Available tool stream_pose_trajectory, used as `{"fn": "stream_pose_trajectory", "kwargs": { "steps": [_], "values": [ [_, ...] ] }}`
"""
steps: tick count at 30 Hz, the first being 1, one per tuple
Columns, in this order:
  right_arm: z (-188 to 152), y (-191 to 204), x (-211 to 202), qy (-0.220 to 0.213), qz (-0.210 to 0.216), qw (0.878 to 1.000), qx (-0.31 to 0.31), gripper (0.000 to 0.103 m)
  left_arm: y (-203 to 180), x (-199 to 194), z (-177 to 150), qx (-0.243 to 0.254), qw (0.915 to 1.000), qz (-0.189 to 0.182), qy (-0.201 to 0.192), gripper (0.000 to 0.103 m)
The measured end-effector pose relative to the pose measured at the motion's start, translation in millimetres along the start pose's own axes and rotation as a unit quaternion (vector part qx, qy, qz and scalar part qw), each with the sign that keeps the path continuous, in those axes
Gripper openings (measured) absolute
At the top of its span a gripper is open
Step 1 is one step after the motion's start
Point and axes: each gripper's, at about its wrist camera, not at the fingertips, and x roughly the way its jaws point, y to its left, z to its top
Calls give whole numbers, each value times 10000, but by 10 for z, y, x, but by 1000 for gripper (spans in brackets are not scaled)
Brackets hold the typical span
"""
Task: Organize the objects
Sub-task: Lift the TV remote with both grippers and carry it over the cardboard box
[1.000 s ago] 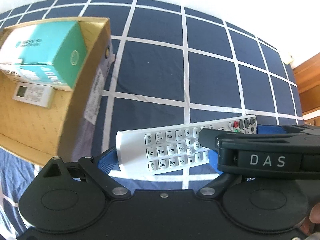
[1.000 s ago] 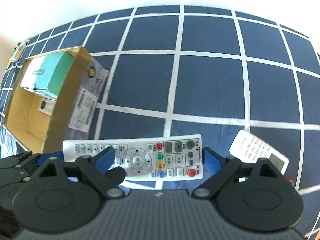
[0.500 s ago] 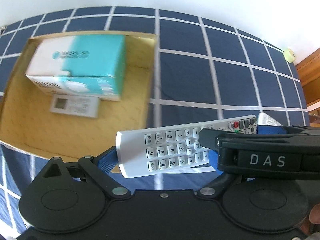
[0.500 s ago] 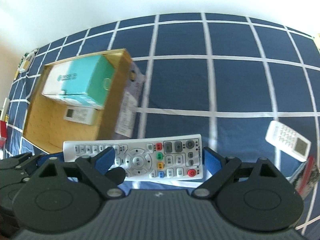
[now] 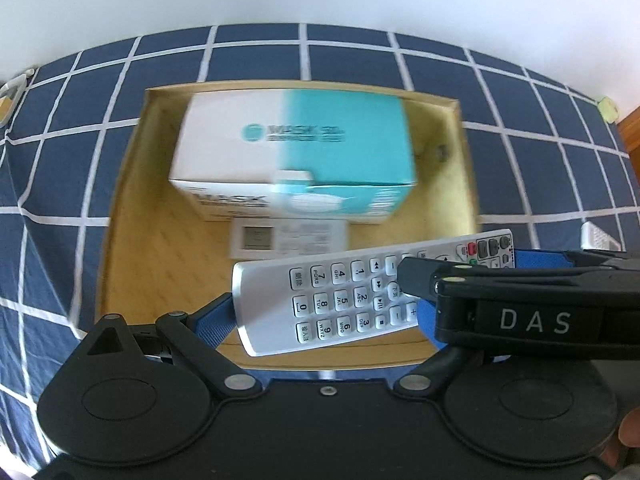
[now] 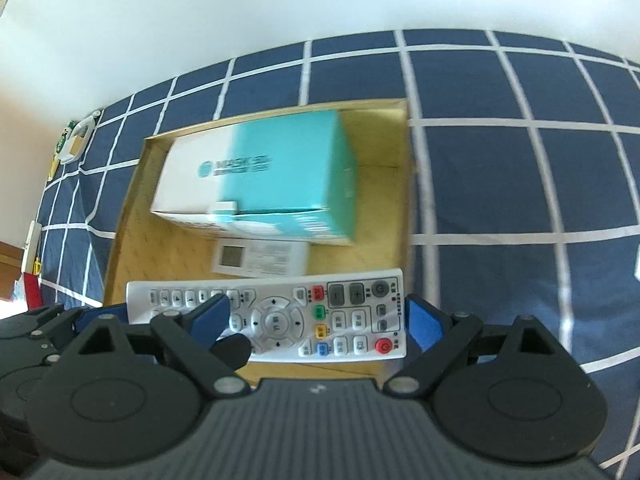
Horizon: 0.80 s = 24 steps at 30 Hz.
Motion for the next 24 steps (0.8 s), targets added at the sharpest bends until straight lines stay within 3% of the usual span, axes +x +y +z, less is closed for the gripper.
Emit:
{"fn": "stream_pose_trajectory", "kwargs": {
  "steps": [10, 24],
  "values": [
    [-31, 401, 330, 101, -142, 9991, 382, 93, 481, 178, 47, 136, 9994, -192, 245, 95],
    [-9, 411, 898, 509, -413, 9953, 719, 93, 746, 763, 131, 139, 9955, -491, 800, 95]
  ]
}}
